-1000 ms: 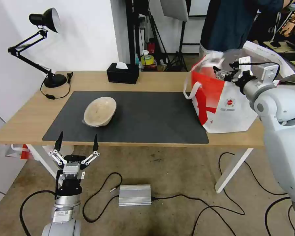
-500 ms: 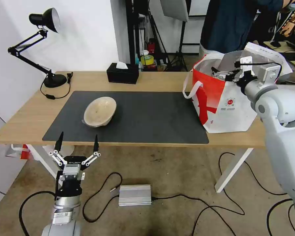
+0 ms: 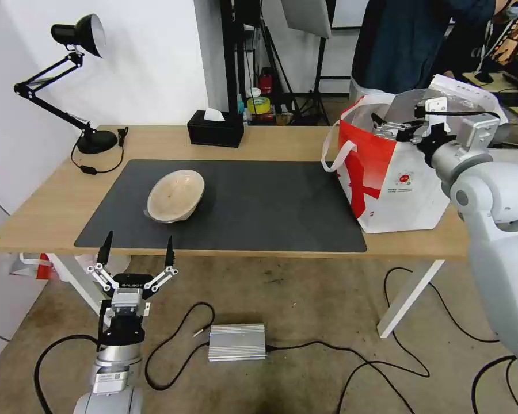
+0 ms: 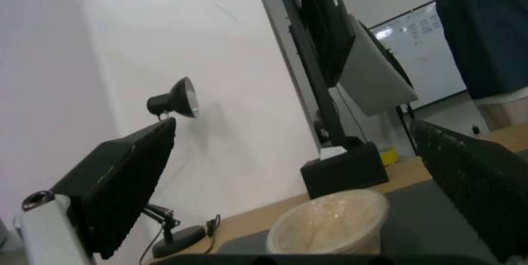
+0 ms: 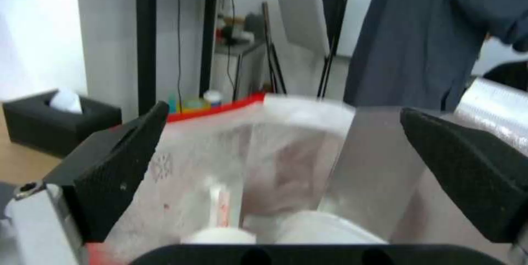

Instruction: Pick up the trash from the table and place it into the takeout bag.

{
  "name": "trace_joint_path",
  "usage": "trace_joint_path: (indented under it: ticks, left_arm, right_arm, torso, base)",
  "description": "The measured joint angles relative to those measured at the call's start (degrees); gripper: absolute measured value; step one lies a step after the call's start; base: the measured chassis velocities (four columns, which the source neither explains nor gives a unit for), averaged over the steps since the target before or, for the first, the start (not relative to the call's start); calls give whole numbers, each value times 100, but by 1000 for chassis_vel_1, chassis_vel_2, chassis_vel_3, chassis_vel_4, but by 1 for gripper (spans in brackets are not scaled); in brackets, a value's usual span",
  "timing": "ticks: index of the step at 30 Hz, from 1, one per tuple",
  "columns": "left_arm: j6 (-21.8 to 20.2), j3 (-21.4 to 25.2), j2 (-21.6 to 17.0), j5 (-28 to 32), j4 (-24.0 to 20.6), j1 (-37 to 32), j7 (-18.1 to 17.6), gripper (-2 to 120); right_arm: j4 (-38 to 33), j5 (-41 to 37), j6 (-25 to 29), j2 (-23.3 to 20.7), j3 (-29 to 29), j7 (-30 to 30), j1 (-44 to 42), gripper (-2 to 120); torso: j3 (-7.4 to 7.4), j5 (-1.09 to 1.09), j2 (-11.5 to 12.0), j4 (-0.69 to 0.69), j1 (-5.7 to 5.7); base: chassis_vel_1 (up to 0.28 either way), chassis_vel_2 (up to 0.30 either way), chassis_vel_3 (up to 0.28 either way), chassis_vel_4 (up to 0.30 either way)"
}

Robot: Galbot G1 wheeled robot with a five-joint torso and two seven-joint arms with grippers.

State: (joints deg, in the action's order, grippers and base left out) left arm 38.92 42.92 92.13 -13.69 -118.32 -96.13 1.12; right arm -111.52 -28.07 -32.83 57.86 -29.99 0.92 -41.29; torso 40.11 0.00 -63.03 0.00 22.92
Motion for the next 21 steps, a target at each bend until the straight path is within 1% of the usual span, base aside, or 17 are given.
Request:
trace_joint_path:
  ticks: [2, 3, 7, 8, 10, 12, 15, 16, 21]
  left_arm:
    - [0, 0, 0, -1, 0, 1, 0, 100]
    - [0, 0, 0, -1, 0, 1, 0, 100]
    - [0, -5, 0, -1, 0, 3, 0, 100]
    - [0, -5, 0, -1, 0, 3, 0, 100]
    - [0, -6, 0, -1, 0, 6, 0, 100]
    - [1, -7, 0, -1, 0, 6, 0, 100]
    - [1, -8, 0, -1, 0, 6, 0, 100]
    - [1, -8, 0, -1, 0, 6, 0, 100]
    - [1, -4, 0, 1, -26, -10, 1, 100]
  right_arm:
    - [-112, 8, 223, -1, 1, -28, -63, 100]
    - [-112, 8, 223, -1, 1, -28, -63, 100]
    - [-276, 92, 719, -11, 2, -23, -279, 100]
    - [-276, 92, 719, -11, 2, -23, -279, 100]
    - [-412, 101, 946, 1, -1, -23, -439, 100]
    - [-445, 105, 1008, 8, -2, -23, -481, 100]
    - [-597, 147, 1297, 43, 0, -24, -732, 100]
    - [-597, 147, 1297, 43, 0, -24, -732, 100]
    - [-812, 331, 1735, 161, 40, -95, -1116, 100]
  torso:
    - [0, -1, 0, 1, 0]
    - [0, -1, 0, 1, 0]
    - [0, 0, 0, 0, 0]
    - [0, 0, 0, 0, 0]
    - [0, 0, 0, 0, 0]
    - [0, 0, 0, 0, -1]
    - [0, -1, 0, 0, 0]
    - [0, -1, 0, 0, 0]
    - [0, -1, 0, 0, -1]
  base:
    - [0, 0, 0, 0]
    - [0, 0, 0, 0]
    - [0, 0, 0, 0]
    - [0, 0, 0, 0]
    - [0, 0, 0, 0]
    - [0, 0, 0, 0]
    - [0, 0, 0, 0]
    - [0, 0, 0, 0]
    - [0, 0, 0, 0]
